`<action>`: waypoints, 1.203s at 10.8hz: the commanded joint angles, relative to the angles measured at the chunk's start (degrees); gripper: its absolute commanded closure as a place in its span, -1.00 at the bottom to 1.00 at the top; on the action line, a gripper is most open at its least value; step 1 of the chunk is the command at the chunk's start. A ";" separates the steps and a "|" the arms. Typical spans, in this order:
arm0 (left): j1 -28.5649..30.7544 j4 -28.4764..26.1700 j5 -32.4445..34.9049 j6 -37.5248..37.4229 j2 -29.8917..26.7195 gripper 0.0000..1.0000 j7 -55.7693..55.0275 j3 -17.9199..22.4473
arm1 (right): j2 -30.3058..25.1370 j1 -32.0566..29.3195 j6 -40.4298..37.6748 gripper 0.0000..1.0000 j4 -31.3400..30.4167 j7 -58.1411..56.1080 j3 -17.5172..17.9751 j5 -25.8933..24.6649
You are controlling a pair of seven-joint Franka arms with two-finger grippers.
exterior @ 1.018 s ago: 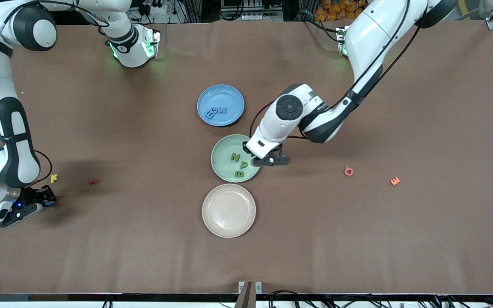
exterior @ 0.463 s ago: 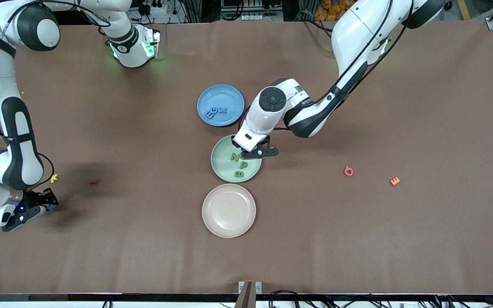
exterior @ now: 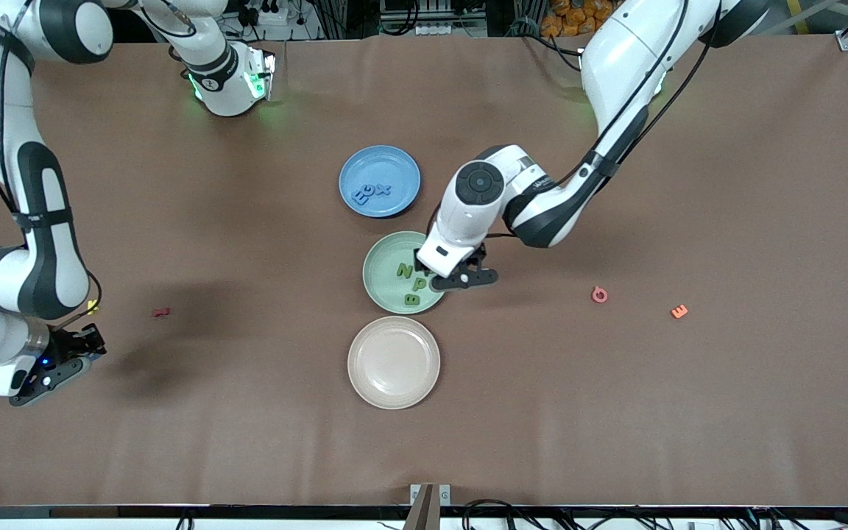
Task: Sort letters by color into matching plates
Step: 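Place the green u on the green plate with the left gripper and release, then place the blue letter on the blue plate while the left gripper draws back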
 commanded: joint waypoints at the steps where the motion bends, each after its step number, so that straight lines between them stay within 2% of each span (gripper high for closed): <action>1: 5.94 2.67 0.17 -6.61 -1.04 -1.00 9.03 2.22 | -11.71 2.00 -0.46 1.00 -15.09 15.06 4.49 -1.18; 4: 13.59 3.11 0.17 -6.61 -1.30 -1.00 14.40 2.13 | -18.32 2.79 -3.62 1.00 -22.49 28.86 10.74 -1.09; 6: 15.71 2.41 -0.44 -6.70 -1.39 -1.00 14.50 2.05 | -24.02 2.79 -3.71 1.00 -29.25 37.83 16.00 -0.91; 7: 16.51 1.89 -0.70 -8.87 -1.47 -1.00 14.59 1.96 | -26.83 2.79 -3.72 1.00 -32.59 42.22 18.82 0.04; 9: 17.91 1.44 -2.36 -18.17 -1.91 -1.00 16.34 1.26 | -31.15 2.88 -4.06 1.00 -37.35 50.41 24.10 6.34; 10: 19.31 -1.60 -3.68 -20.21 -3.48 -1.00 16.96 0.30 | -32.39 3.31 -5.37 1.00 -38.85 54.27 27.25 9.17; 11: 21.68 -6.59 -3.78 -20.15 -6.11 -1.00 16.96 -1.63 | -33.18 3.84 -5.39 1.00 -40.08 60.40 30.76 9.46; 12: 25.70 -11.00 -3.87 -20.06 -8.74 -1.00 17.05 -4.95 | -33.45 4.11 -4.60 1.00 -40.96 66.81 35.06 9.46; 13: 28.53 -15.30 -3.96 -20.06 -11.55 -1.00 17.40 -7.86 | -33.19 5.50 -3.20 1.00 -41.75 71.31 36.93 9.55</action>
